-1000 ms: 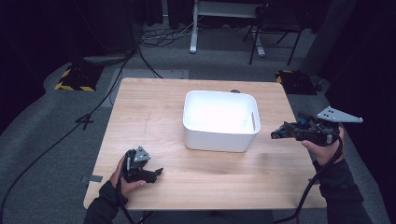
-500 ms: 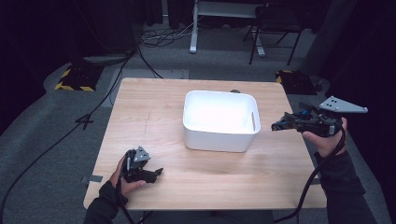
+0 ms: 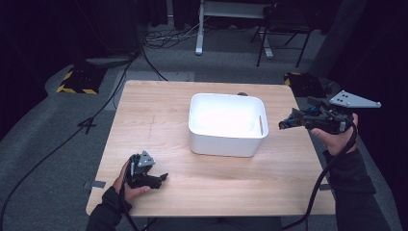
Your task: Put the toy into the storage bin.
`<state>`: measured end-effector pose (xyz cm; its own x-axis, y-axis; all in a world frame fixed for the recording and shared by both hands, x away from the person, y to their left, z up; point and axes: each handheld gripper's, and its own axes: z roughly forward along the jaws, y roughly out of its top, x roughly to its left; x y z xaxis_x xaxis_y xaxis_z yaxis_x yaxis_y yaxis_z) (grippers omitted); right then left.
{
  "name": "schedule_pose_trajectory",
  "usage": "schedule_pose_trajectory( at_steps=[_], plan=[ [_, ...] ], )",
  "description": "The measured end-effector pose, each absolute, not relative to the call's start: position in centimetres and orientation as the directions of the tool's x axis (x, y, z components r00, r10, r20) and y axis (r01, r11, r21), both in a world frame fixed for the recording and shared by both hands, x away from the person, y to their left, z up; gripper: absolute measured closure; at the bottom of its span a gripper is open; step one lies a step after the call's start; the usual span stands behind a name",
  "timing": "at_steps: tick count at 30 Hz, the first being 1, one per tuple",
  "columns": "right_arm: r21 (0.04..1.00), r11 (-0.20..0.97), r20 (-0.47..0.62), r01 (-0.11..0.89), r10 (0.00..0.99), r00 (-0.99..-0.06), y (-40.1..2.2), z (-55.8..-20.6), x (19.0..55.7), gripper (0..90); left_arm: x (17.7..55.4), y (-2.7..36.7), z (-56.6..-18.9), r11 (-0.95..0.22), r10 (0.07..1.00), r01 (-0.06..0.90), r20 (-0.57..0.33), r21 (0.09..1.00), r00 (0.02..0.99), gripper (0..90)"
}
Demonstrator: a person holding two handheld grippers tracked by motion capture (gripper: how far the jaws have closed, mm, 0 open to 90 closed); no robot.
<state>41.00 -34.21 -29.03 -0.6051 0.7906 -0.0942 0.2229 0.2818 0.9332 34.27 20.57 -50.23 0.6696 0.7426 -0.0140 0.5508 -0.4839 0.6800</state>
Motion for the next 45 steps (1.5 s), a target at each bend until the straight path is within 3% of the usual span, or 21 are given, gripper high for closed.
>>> schedule_pose_trajectory(
  at_steps=[21,45],
  plan=[
    [0.939,0.292,-0.114,0.181,0.761,-0.638,-32.1,-26.7,41.8,24.6,34.3,20.6,-50.2,-0.484,0.742,0.55,-0.013,0.68,0.67,14.3],
    [0.931,0.318,-0.107,0.181,0.709,-0.697,-28.3,-27.0,43.0,24.6,34.3,20.6,-50.2,-0.483,0.742,0.551,-0.014,0.68,0.67,14.3]
  ],
)
